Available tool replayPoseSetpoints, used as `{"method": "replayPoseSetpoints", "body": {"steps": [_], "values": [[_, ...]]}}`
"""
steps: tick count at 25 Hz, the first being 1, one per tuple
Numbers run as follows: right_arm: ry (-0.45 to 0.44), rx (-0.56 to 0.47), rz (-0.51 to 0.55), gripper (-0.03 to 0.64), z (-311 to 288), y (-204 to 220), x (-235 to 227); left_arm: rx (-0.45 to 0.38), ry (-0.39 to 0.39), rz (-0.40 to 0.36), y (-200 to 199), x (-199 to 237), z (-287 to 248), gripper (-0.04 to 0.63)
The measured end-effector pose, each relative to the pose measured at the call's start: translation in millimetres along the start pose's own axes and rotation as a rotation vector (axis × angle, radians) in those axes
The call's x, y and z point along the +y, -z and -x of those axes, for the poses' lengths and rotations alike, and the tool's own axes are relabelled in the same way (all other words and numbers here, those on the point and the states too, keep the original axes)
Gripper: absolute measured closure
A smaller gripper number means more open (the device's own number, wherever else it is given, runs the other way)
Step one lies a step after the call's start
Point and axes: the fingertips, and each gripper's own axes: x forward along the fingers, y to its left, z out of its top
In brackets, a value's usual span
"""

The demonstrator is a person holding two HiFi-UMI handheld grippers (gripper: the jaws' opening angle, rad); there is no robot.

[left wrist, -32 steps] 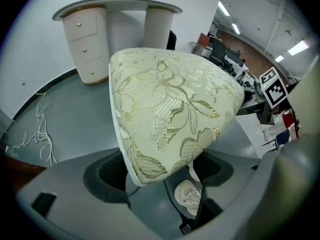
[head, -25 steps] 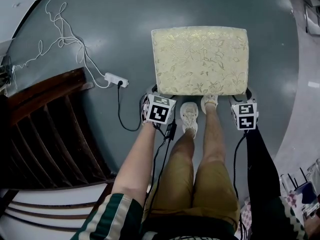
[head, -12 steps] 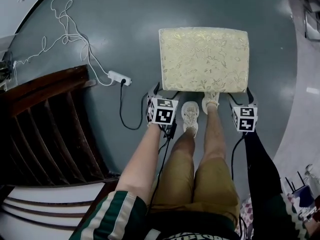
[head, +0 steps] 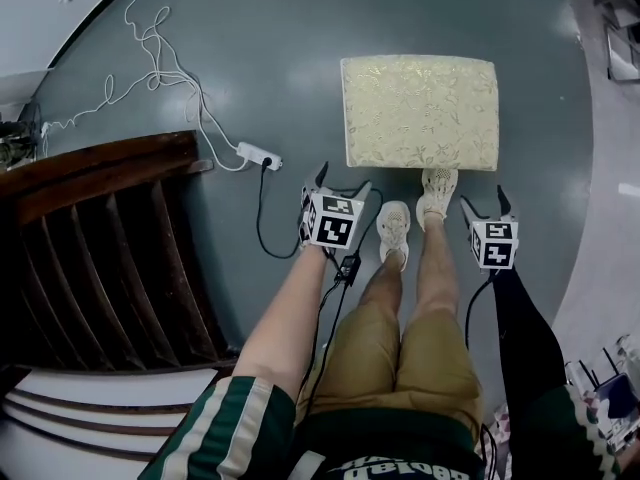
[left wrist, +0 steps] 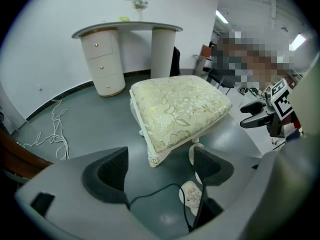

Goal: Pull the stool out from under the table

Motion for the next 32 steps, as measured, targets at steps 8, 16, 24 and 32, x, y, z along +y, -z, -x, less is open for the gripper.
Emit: {"method": "replayPoseSetpoints", "body": {"steps": [8,16,24,32], "values": [[0.002,-0.075,-0.015,0.213,54.4,-46.4,14.0,-0.088,0.02,0.03,-38.2,-22.3,65.3,0.187],[-0.004,-0.259,0.027,0.213,126.8,-88.0,16.9,-0.202,-0.024,-0.036,-69.7,-49.7,118.2,0.187],[-0.04,-0.438,0.064,0.221,234.8,-178.3,-10.1,-0.351,-0.032,0.007,-161.6,-103.5,199.9,0.187],[-0.043,-0.589,0.195,0.235,388.1,-291.1,-10.3,-0.522,-0.115,-0.11,-270.7,-127.3,357.4,0.187]]}}
